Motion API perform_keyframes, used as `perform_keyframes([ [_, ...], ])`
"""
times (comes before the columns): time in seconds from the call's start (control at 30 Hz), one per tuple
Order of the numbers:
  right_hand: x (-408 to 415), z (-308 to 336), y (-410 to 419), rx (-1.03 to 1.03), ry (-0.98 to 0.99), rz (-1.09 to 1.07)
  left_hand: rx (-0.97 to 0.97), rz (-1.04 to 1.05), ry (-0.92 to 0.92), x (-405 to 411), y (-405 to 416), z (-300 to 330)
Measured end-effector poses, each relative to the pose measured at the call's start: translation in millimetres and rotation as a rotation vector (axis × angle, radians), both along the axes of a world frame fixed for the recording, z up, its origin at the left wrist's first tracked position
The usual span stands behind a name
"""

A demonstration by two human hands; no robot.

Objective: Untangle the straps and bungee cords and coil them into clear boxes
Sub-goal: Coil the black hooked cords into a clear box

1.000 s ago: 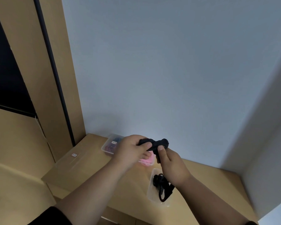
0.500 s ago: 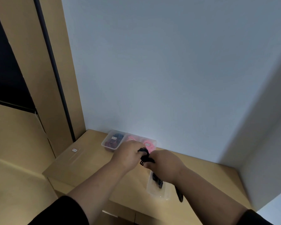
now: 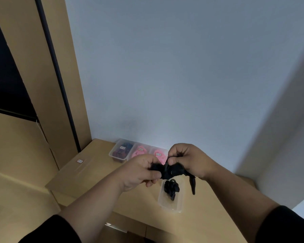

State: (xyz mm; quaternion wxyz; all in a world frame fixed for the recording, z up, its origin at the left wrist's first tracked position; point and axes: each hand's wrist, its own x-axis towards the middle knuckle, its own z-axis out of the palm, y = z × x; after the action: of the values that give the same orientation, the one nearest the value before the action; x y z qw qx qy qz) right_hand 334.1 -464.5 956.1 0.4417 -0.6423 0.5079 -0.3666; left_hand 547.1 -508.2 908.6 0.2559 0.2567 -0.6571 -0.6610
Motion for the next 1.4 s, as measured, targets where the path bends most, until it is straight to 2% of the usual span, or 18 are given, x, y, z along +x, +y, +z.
perform_keyframes([
  [0.07,2,-6,0,0.019,-0.128,-0.019,0.029,-0.015,0.025,-5,5,1],
  [0.27,9,-17,0,-0.014,-0.159,-0.087,-0.013,0.021,-0.010,-10,3,-1],
  [0.4,17,-21,-2,0.073,-0.221,-0.181,-0.092,0.164,-0.014,-15,2,-6],
  [0.57,35,-39,-2,0.230,-0.192,-0.123,-0.142,0.363,0.024,-27,1,-6],
  [0.73,38,-54,-7,0.354,-0.373,-0.160,-0.245,0.440,-0.124,-25,-9,-12],
  [0.8,36,-60,-8,0.405,-0.368,-0.158,-0.296,0.527,-0.218,-21,-18,-15],
  [0.87,36,-64,-7,0.418,-0.226,-0.136,-0.391,0.575,-0.366,-15,-28,-20],
  [0.97,39,-61,-5,0.413,0.101,-0.121,-0.528,0.539,-0.576,-5,-39,-24],
  [1.13,32,-39,-9,0.155,0.744,0.024,-0.701,0.308,-0.769,-5,-41,-27],
  [1.23,26,-26,-11,0.012,1.105,0.112,-0.702,0.163,-0.830,-10,-41,-26],
  [1.33,17,-16,-14,-0.090,1.281,0.207,-0.691,0.016,-0.815,-15,-37,-26],
  [1.4,11,-11,-16,-0.118,1.267,0.252,-0.660,-0.063,-0.778,-15,-33,-27],
])
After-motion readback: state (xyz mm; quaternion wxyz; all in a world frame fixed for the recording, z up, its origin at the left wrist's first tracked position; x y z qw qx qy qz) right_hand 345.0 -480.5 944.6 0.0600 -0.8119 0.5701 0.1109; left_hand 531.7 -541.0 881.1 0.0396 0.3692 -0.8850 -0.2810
